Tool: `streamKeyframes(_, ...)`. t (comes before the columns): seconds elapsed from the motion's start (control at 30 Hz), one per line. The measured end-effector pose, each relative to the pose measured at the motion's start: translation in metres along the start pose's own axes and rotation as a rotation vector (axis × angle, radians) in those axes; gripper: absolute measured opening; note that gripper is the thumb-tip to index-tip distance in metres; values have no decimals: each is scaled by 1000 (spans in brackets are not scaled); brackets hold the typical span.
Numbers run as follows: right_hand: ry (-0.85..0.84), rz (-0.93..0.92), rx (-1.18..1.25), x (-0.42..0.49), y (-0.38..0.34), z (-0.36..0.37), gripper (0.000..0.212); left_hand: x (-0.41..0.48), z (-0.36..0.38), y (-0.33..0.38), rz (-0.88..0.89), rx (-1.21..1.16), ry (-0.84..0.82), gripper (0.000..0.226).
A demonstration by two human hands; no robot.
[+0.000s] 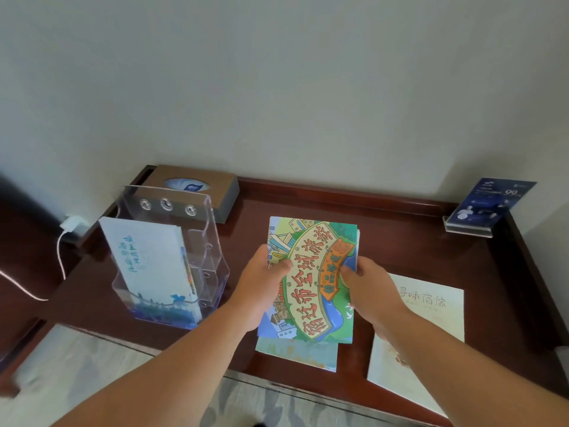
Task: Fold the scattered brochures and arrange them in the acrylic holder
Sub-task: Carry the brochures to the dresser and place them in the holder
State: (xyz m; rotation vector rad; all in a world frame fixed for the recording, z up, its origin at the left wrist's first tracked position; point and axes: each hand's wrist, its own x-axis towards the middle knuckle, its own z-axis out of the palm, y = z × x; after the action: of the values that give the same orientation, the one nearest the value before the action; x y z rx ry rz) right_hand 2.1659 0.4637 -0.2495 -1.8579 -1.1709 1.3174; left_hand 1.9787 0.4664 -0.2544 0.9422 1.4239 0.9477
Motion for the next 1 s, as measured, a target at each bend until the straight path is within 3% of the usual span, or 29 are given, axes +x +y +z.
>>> streamKeyframes(0.43,266,-217,9,-45,-82,32,17,-19,-59,65,247,-61,-79,20)
streamKeyframes(0.63,402,-353,24,-89,-128,113,13,-28,-163,98,412,62,-110,19)
streamKeyframes(0.83,393,-352,-92,-103,-142,193,12,-26,-260,87,446,313,-36,13)
streamKeyframes(1.0,335,-324,-200,-93,-141,223,11,-16,-293,59,455,493,29,9)
